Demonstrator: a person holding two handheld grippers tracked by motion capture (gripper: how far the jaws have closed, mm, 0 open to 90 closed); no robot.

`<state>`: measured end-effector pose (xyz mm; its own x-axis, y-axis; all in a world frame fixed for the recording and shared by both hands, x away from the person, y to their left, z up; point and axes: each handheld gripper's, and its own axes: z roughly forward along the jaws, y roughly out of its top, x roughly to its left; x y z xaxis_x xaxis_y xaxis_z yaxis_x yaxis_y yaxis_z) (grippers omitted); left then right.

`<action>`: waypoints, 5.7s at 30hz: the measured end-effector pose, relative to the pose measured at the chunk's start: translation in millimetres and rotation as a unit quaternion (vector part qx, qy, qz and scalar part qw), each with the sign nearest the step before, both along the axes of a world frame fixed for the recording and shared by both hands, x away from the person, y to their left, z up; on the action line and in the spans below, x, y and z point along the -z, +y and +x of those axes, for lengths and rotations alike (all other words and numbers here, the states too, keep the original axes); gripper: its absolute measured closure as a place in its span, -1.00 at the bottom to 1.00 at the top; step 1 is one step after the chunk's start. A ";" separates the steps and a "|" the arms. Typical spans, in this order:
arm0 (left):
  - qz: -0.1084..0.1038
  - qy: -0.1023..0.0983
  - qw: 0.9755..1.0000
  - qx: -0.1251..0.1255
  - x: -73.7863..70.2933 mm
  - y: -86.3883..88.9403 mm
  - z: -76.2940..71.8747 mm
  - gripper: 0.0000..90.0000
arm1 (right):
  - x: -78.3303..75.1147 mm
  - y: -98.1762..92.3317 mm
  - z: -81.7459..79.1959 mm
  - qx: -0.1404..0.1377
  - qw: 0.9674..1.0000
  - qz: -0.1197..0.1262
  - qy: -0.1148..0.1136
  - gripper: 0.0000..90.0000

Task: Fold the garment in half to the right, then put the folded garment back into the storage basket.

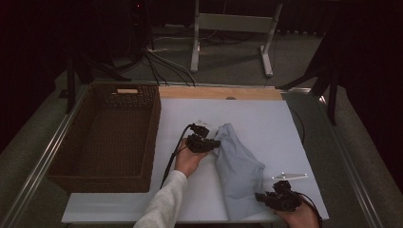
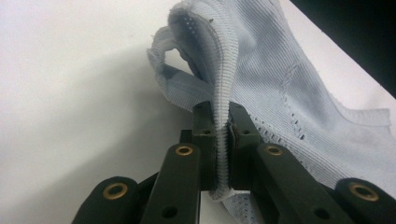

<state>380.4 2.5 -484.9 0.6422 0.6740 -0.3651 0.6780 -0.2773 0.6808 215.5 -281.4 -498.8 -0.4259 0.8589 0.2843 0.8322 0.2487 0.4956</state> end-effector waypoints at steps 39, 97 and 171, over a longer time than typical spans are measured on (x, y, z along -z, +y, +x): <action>-0.007 -0.022 0.999 -0.027 -33.2 27.3 4.3 0.89 | -23.1 21.5 15.2 -0.008 0.995 0.102 0.018 0.76; -0.025 -0.048 0.997 -0.054 -92.0 63.8 6.6 0.89 | -61.8 73.2 44.5 -0.033 0.983 0.181 -0.004 0.76; -0.034 -0.070 0.994 -0.082 -133.0 104.4 16.6 0.89 | -100.8 129.5 89.1 -0.037 0.969 0.245 -0.013 0.76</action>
<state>396.9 106.8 -351.9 0.5728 0.7512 -0.3279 0.6077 -0.1208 0.7849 304.6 -151.9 -398.0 -0.4933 0.5909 0.6384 0.8067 0.0361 0.5899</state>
